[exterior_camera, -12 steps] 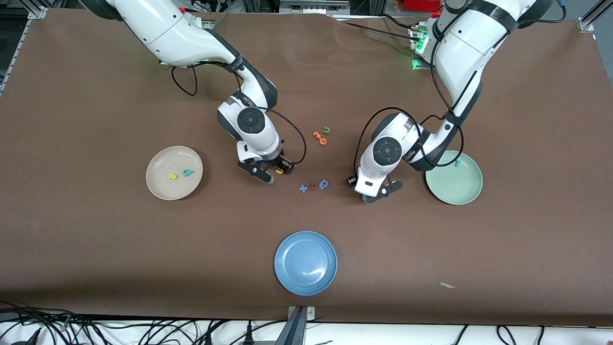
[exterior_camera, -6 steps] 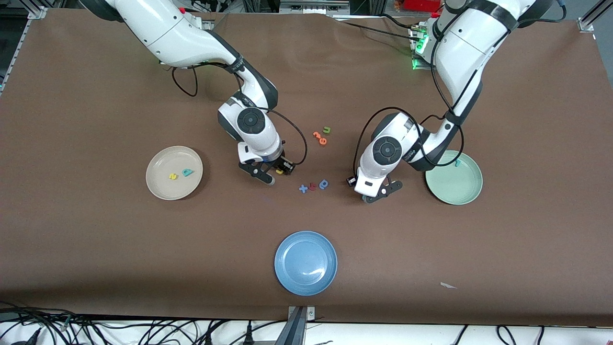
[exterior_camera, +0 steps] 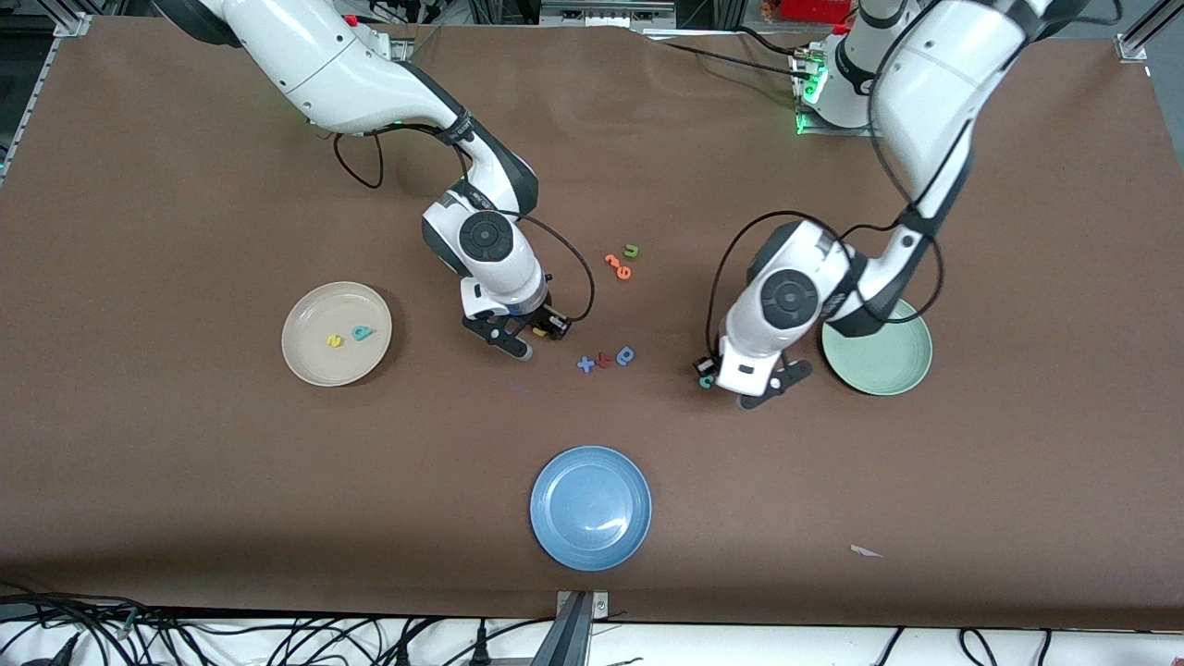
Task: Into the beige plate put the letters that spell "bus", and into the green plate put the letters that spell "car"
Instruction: 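Place the a on the green plate while the right gripper places the u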
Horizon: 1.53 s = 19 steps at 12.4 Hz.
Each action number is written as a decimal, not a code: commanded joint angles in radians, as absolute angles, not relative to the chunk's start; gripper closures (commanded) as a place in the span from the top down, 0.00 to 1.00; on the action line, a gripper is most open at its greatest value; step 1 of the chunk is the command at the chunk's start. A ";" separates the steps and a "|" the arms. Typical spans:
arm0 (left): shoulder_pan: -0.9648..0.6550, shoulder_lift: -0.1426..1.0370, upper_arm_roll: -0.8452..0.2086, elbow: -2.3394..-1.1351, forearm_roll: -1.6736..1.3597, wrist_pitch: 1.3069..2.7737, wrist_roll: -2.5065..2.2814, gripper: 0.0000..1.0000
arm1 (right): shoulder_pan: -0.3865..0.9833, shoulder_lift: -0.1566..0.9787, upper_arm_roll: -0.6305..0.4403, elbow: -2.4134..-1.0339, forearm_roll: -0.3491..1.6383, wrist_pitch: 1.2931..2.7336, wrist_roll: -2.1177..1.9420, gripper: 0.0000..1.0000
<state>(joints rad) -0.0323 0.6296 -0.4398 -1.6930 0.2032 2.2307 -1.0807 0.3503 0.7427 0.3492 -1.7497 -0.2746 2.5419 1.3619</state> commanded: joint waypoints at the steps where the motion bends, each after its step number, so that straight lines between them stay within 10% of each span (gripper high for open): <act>1: 0.168 0.487 -0.587 -1.718 0.134 2.056 -0.949 0.11 | 0.356 0.762 0.348 -1.724 -0.298 2.545 1.371 0.27; 6: 0.483 0.354 -0.704 -1.718 0.092 1.734 -0.567 0.10 | 0.354 0.718 0.336 -1.724 -0.322 2.519 1.361 0.15; 11: 0.640 0.409 -0.693 -1.753 0.188 1.710 -0.324 0.09 | 0.324 0.591 0.318 -1.717 -0.276 2.300 1.197 0.15; 19: 0.655 0.549 -0.666 -1.983 0.238 2.161 -0.350 0.10 | 0.198 0.387 0.102 -1.896 -0.091 2.072 0.414 0.15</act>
<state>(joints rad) 0.6502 0.5567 -0.6738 -1.9420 0.2116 2.1057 -0.3412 0.2135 0.4611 0.1494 -1.7685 -0.1125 2.0556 0.5483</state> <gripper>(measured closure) 0.687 0.740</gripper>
